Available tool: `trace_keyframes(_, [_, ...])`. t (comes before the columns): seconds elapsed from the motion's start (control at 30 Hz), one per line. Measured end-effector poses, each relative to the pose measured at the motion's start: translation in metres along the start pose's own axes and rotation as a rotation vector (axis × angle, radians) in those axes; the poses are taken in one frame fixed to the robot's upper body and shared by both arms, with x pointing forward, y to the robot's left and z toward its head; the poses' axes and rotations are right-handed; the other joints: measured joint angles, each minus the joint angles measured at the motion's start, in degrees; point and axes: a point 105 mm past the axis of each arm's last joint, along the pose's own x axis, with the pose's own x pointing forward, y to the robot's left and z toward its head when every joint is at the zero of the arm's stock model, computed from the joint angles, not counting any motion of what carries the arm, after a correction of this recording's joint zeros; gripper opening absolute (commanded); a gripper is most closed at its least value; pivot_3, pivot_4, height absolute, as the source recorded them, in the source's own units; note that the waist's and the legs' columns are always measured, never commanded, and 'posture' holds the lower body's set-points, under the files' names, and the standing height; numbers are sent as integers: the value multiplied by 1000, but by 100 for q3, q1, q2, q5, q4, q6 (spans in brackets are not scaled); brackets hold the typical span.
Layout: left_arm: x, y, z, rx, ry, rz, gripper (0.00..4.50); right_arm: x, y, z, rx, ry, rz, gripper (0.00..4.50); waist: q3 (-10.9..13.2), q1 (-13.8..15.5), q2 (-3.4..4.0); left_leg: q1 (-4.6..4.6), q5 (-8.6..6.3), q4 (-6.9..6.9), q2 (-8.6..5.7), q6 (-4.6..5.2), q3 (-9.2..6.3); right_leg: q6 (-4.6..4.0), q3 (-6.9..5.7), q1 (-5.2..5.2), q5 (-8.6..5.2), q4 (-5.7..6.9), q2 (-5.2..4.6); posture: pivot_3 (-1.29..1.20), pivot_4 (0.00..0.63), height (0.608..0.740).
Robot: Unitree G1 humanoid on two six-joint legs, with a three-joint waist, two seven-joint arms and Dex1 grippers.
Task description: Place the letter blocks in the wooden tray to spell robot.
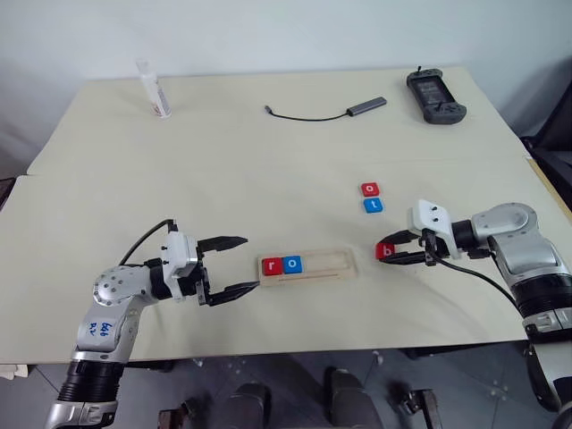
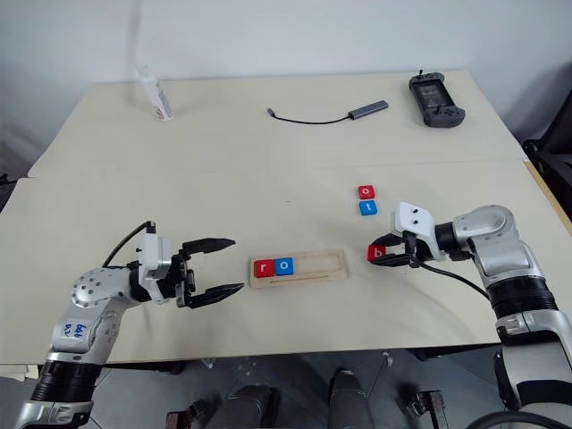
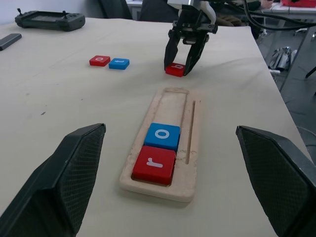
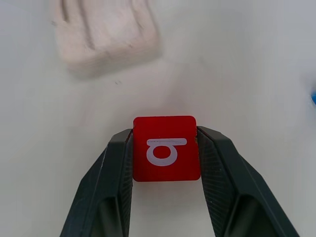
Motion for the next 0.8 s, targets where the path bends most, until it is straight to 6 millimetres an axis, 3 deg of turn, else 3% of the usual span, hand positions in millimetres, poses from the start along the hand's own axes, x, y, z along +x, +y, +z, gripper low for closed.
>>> trace_keyframes(0.1, [-3, 2, 0, -1, 1, 20, 4500, 19, 8, 46, -60, -61, 79, 1482, 0, -5, 1, -1, -1, 1, 5, -4, -5, 0, -3, -2, 0, 4, 3, 0, 150, 740])
trace_keyframes(0.2, [-4, 1, -2, -7, 5, 27, 4500, 38, 17, 65, -78, -76, 121, 1482, 0, 27, 0, -4, -1, 5, 0, -4, -11, -8, -8, 1, 5, 6, 0, 0, 150, 740])
trace_keyframes(0.4, [-7, -2, -7, -23, 14, 41, 4500, 76, 23, 66, -47, -53, 121, 1482, -1, 48, 0, -14, -1, 10, -5, 0, -24, -27, -27, 2, 17, 7, -5, 0, 150, 740])
trace_keyframes(0.57, [-7, -3, -3, -6, 9, 51, 4500, 87, 28, 64, -41, -35, 142, 1482, -1, 16, 0, -14, -1, 8, -2, 0, -24, -27, -29, 0, 17, 7, -3, 0, 150, 740])
trace_keyframes(0.6, [-7, -3, -3, -5, 10, 56, 4500, 87, 28, 64, -37, -34, 141, 2201, -1, 16, 0, -13, -1, 8, -2, 0, -24, -27, -29, 0, 17, 7, -3, 0, 150, 740])
trace_keyframes(0.8, [-9, -4, -5, -15, 15, 72, 4500, 89, 28, 63, -22, -33, 136, 4183, -1, 11, 0, -13, -1, 7, 0, -1, -23, -27, -29, 0, 17, 7, -2, 0, 150, 740])
